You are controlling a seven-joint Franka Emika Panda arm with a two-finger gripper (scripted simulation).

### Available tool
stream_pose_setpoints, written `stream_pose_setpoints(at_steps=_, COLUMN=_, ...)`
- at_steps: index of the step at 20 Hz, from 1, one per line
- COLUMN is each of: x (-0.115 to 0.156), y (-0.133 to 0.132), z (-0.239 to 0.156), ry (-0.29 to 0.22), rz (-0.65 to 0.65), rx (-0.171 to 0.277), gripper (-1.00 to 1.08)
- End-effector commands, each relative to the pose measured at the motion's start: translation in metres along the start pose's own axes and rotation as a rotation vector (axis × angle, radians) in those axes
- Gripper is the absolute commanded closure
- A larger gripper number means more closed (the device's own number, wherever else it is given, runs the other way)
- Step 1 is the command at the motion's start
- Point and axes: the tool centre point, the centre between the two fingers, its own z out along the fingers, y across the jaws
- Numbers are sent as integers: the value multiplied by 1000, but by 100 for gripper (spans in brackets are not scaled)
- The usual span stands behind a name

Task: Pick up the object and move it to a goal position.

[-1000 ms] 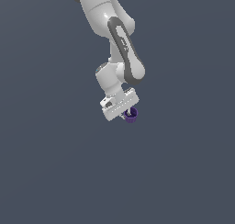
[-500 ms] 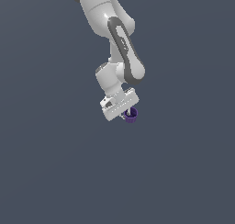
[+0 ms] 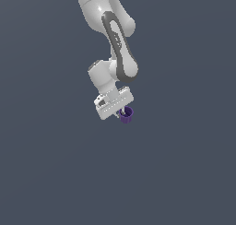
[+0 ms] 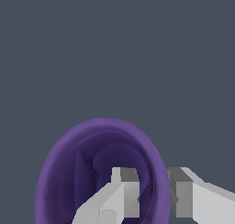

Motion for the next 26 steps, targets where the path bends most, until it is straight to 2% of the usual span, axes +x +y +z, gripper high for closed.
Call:
stream_pose_setpoints(at_steps=1, x=-4, y=12, z=-13, ry=0, rz=0, rx=-1, gripper=108)
stream_pose_setpoints(at_steps=19, x=-46, y=139, z=-147, ry=-3, rz=1, rx=-2, gripper=108)
stream_pose_setpoints(at_steps=26, x=-56, y=174, z=-182, ry=-2, rz=1, rx=-2, gripper=108)
